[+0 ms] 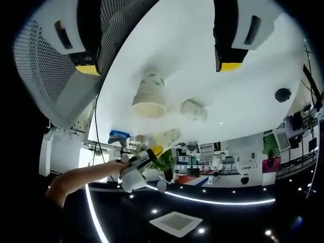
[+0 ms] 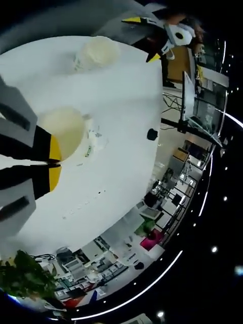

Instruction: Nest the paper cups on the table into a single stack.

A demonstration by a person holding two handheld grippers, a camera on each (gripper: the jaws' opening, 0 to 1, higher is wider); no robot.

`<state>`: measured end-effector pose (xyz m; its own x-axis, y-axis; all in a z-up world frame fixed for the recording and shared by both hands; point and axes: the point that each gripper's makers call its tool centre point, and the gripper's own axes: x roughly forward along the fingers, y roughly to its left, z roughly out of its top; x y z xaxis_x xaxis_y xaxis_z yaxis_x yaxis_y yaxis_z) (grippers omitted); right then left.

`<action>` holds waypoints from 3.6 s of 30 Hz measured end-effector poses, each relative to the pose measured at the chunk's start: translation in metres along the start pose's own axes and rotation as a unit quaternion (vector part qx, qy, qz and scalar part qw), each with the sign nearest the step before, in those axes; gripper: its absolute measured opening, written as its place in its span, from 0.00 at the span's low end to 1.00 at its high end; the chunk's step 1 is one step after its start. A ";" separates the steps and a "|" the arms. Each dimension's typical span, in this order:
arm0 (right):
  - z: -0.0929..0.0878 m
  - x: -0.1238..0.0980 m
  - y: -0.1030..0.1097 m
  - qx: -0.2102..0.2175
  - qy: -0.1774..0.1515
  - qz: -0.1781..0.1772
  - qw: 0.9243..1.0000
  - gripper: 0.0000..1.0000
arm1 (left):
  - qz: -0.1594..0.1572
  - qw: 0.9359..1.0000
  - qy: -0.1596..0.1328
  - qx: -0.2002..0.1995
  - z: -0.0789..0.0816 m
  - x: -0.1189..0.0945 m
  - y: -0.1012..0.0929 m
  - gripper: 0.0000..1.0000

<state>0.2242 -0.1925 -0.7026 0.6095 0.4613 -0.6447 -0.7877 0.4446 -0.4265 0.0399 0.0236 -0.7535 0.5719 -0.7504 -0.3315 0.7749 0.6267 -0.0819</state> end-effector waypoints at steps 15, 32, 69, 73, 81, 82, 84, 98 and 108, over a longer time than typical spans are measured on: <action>0.032 -0.035 0.052 0.020 0.000 0.115 0.993 0.00 | -0.001 1.000 0.003 0.003 0.000 0.000 -0.001 0.91; 0.054 -0.039 0.104 -0.004 -0.007 0.207 0.978 0.00 | 0.005 1.000 0.000 0.002 0.001 0.000 0.001 0.91; 0.071 -0.035 0.155 0.001 0.016 0.286 0.958 0.00 | 0.012 1.000 -0.002 -0.001 0.002 -0.001 0.005 0.88; 0.074 -0.027 0.159 -0.002 0.017 0.283 0.959 0.00 | 0.015 1.000 -0.004 -0.001 0.002 -0.002 0.006 0.88; 0.072 -0.011 0.166 -0.022 0.019 0.270 0.962 0.00 | 0.019 1.000 -0.005 -0.001 0.002 -0.002 0.008 0.87; 0.071 -0.009 0.166 -0.023 0.019 0.267 0.963 0.00 | 0.019 1.000 -0.005 -0.001 0.002 -0.002 0.008 0.87; 0.071 -0.006 0.167 -0.026 0.017 0.263 0.964 0.00 | 0.019 1.000 -0.004 -0.001 0.002 -0.002 0.007 0.87; 0.059 0.014 0.170 -0.063 0.013 0.233 0.970 0.01 | 0.024 1.000 -0.005 0.002 0.002 -0.003 0.009 0.87; 0.052 0.024 0.176 -0.108 0.017 0.211 0.971 0.02 | 0.029 1.000 -0.006 0.003 0.003 -0.004 0.010 0.86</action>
<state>0.1047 -0.0632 -0.7602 0.2274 0.5402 -0.8102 -0.9695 0.0473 -0.2405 0.0466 0.0322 -0.7506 0.6195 -0.7150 -0.3240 0.7415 0.6685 -0.0576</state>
